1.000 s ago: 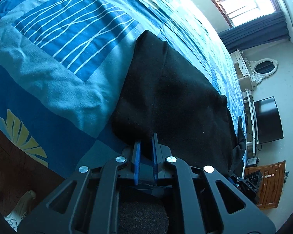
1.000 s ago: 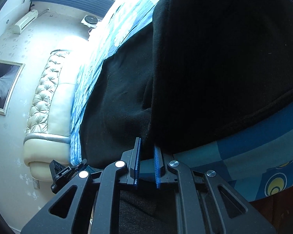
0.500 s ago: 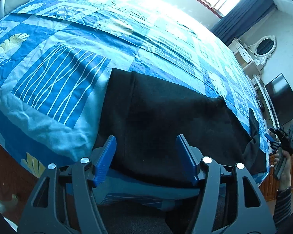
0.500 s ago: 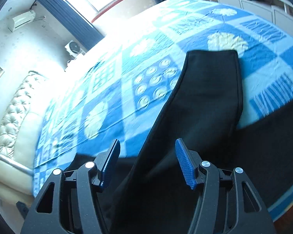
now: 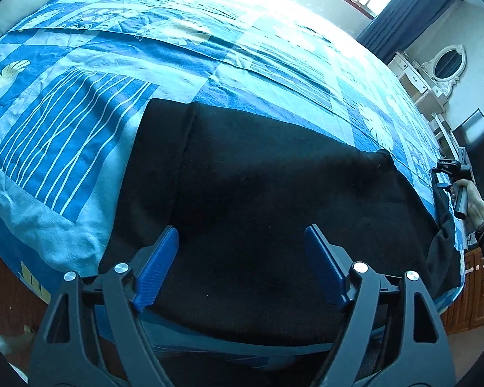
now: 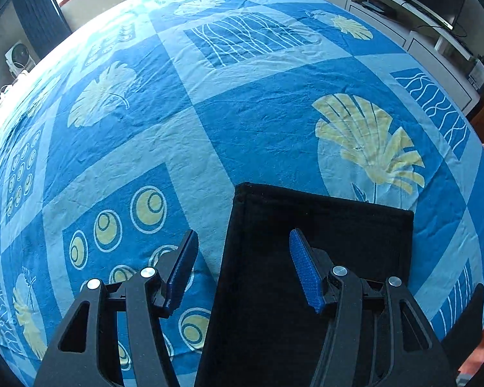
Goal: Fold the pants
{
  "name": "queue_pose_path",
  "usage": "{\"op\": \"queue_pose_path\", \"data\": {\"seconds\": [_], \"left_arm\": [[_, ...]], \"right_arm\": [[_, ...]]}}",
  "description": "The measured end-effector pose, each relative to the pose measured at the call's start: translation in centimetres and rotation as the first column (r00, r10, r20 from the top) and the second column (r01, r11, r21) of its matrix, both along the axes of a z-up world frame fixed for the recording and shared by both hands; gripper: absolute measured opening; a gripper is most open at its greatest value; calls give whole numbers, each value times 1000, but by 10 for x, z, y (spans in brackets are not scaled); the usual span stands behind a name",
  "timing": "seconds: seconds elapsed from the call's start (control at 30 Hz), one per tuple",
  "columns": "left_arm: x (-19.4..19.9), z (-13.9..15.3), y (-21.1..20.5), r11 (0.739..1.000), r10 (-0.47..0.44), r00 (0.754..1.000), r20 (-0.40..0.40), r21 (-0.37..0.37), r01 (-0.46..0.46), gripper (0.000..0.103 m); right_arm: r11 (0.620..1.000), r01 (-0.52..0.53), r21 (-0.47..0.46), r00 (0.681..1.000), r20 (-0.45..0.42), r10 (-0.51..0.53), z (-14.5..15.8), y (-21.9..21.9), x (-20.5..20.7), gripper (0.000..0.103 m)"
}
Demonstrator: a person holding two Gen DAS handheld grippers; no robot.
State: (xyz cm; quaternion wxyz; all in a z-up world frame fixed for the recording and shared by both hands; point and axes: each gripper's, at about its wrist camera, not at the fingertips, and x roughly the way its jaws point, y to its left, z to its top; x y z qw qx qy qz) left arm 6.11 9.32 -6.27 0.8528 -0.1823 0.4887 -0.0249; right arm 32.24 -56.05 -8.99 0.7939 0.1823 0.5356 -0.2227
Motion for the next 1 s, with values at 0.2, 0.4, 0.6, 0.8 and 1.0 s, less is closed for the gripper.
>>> {"op": "queue_pose_path", "data": {"seconds": [0.2,0.4,0.6,0.8,1.0], "left_arm": [[2,-1,-5,1000,9,1000,-7,11,-9,85],[2,-2,-8,999,16,1000,0,37,-16,85],[0,-2,-14,997,22,1000,1,74,-22,86],[0,-3,-20,993,31,1000,4,113,-31,87],[-2,-3,-23,990,50,999,0,134,-49,87]], "right_arm": [[997,-61,44,981,185,52,37,-14,-42,10],[991,-54,125,910,414,-2,86,-54,-167,10],[969,89,231,876,445,-187,54,-110,-289,10],[899,116,422,839,444,-316,-2,-141,-320,10],[835,135,533,780,462,-422,-25,-147,-314,28]]}}
